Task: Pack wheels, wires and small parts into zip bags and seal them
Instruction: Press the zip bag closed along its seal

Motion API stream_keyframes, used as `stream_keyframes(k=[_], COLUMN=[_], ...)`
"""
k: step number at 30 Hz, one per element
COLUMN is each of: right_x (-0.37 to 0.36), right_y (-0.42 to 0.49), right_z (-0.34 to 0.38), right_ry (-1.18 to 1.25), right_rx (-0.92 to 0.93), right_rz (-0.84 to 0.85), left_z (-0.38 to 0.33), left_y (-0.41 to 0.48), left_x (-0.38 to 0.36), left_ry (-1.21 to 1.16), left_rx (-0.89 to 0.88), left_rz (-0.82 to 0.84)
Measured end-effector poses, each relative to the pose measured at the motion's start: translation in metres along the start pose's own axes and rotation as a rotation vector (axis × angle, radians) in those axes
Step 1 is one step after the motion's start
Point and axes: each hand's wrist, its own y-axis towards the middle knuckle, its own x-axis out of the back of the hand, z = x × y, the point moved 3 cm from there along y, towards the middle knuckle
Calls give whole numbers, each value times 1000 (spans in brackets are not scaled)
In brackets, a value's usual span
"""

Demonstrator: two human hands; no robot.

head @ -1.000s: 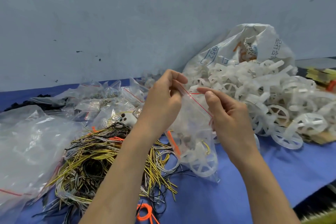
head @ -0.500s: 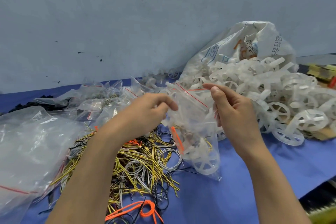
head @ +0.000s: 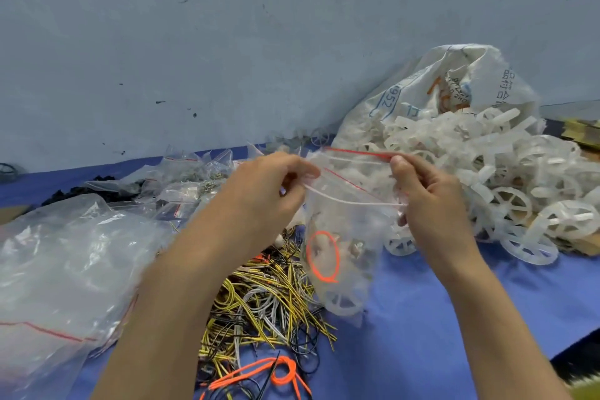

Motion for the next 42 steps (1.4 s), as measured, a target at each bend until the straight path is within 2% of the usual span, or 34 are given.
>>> stream_keyframes(k=[2, 6, 9, 11, 13, 17, 23, 27, 32, 36, 39, 42], right_x=[0, 3, -2, -2, -3, -13, -15, -12, -14, -12, -8, -6], right_y=[0, 1, -3, -2, -2, -6, -16, -33, -41, -36, -26, -20], right_z=[-1, -1, 2, 4, 1, -13, -15, -25, -26, -26, -20, -16], right_ry=[15, 3, -26, 0, -12, -25, 129, 207, 58, 170, 237, 313], right_rx=[-27, -18, -24, 4, -40, -194, -274, -246, -155, -130, -111, -109], right_rz=[27, 4, 47, 8, -15, 54, 122, 135, 197, 118, 105, 114], left_z=[3, 0, 2, 2, 7, 25, 34, 35, 32, 25, 16, 19], left_y=[-6, -13, -18, -18, -16, -13, -5, -1, 0, -4, -9, -12], left_x=[-1, 2, 0, 3, 0, -17, -18, -21, -20, -11, 5, 12], left_ry=[50, 30, 85, 37, 26, 51, 28, 15, 10, -18, -140, -196], left_rx=[20, -18, 23, -34, -5, 83, 103, 115, 72, -41, -117, -82], left_rz=[40, -76, -45, -131, -122, -2, -64, -105, -112, -80, -94, -41])
